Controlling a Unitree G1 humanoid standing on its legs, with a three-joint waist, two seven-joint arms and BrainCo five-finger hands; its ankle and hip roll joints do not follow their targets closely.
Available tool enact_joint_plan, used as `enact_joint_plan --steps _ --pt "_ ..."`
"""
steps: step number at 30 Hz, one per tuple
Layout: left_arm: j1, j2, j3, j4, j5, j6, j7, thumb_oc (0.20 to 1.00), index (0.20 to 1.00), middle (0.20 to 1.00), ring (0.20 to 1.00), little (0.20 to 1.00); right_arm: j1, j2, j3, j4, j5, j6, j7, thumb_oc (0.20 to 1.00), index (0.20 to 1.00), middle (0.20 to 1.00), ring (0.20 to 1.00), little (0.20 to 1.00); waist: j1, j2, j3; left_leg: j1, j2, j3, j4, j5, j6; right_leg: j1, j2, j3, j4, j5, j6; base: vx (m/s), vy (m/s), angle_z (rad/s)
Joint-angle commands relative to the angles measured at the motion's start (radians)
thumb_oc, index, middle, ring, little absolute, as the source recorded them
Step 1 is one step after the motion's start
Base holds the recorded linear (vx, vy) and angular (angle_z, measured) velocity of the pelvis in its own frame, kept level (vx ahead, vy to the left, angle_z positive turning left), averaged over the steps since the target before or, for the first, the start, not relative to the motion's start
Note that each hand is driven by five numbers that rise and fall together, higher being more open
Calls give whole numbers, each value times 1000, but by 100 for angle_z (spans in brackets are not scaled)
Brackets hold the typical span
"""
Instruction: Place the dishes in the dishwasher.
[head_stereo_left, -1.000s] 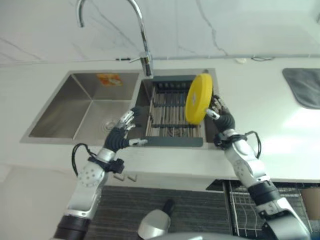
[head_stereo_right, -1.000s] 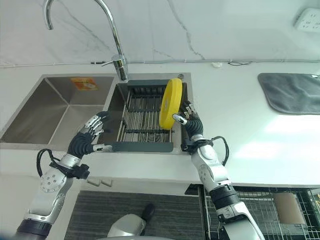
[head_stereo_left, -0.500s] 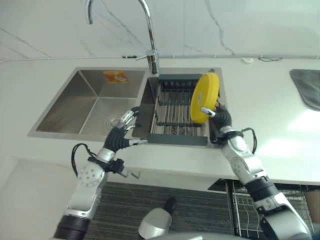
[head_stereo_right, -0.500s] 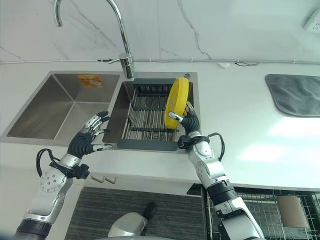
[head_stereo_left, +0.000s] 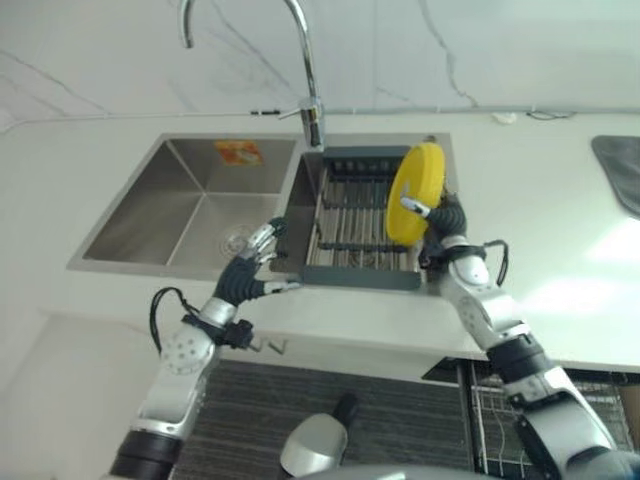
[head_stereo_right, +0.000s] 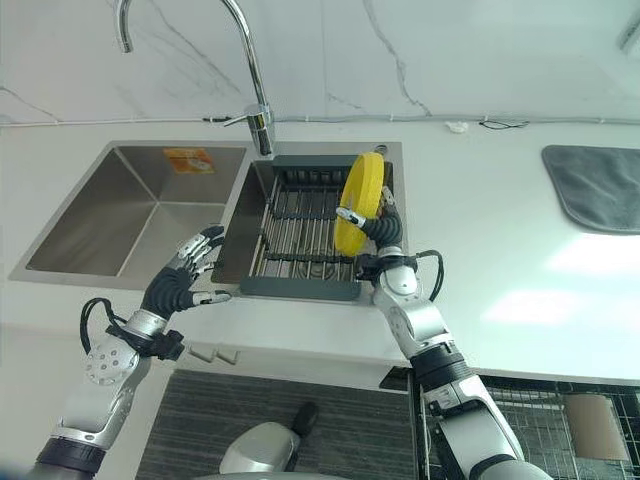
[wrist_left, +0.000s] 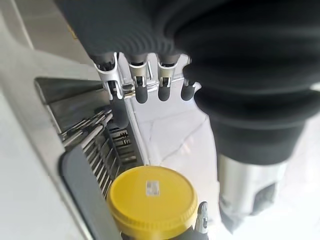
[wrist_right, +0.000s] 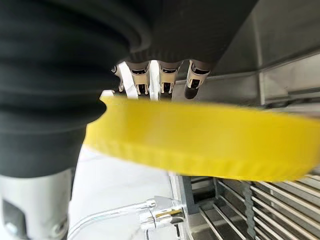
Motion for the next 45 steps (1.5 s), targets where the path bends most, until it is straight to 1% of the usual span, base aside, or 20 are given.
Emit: enact_joint_plan --steps 1,20,28,31,35,36,37,38,45 --pt "-27 54 -20 -29 11 -35 16 1000 1000 1000 1000 1000 -43 21 26 10 -30 -24 -34 1000 1000 1000 1000 1000 15 -12 -80 -61 49 50 -27 39 -19 -49 -13 49 166 -34 -37 0 0 0" --pt "-47 61 -39 -18 1 -37 12 1000 1000 1000 1000 1000 -92 34 44 85 -67 47 -90 1000 1000 1000 1000 1000 32 -12 -70 -59 40 40 -24 33 -20 -49 -20 35 181 -45 -38 0 0 0" --pt "-57 62 -49 -14 1 -47 14 1000 1000 1000 1000 1000 -105 37 45 115 -65 51 -123 1000 1000 1000 1000 1000 36 -11 -67 -60 39 33 -24 33 -21 -51 -21 33 185 -46 -38 0 0 0" --pt "-61 62 -55 -11 -6 -46 11 1000 1000 1000 1000 1000 -114 40 43 139 -68 30 -156 1000 1000 1000 1000 1000 38 -9 -67 -58 38 29 -26 34 -20 -51 -22 33 185 -46 -39 0 0 0" --pt "-64 60 -65 -15 -12 -47 4 1000 1000 1000 1000 1000 -129 46 37 147 -83 34 -172 1000 1000 1000 1000 1000 40 -4 -64 -59 38 27 -24 34 -21 -53 -24 32 188 -46 -40 -6 39 0" --pt "-71 58 -75 -15 -17 -48 10 1000 1000 1000 1000 1000 -138 49 39 153 -88 26 -188 482 482 482 482 482 40 -1 -62 -61 37 27 -23 34 -21 -54 -25 30 189 -47 -40 -26 69 1" --pt "-72 56 -78 -13 -17 -49 13 1000 1000 1000 1000 1000 -139 50 39 155 -94 18 -196 304 304 304 304 304 39 -1 -62 -60 36 27 -25 35 -21 -54 -25 30 188 -46 -40 -33 75 2" --pt "-72 56 -81 -12 -19 -50 17 1000 1000 1000 1000 1000 -137 51 38 150 -103 13 -207 200 200 200 200 200 39 -1 -62 -62 35 29 -24 35 -21 -54 -25 29 186 -46 -39 -31 58 4" --pt "-64 59 -85 -3 -33 -60 7 1000 1000 1000 1000 1000 -118 49 32 137 -120 -2 -224 200 200 200 200 200 39 -4 -64 -58 30 43 -27 31 -12 -50 -30 20 196 -50 -33 -9 19 1"
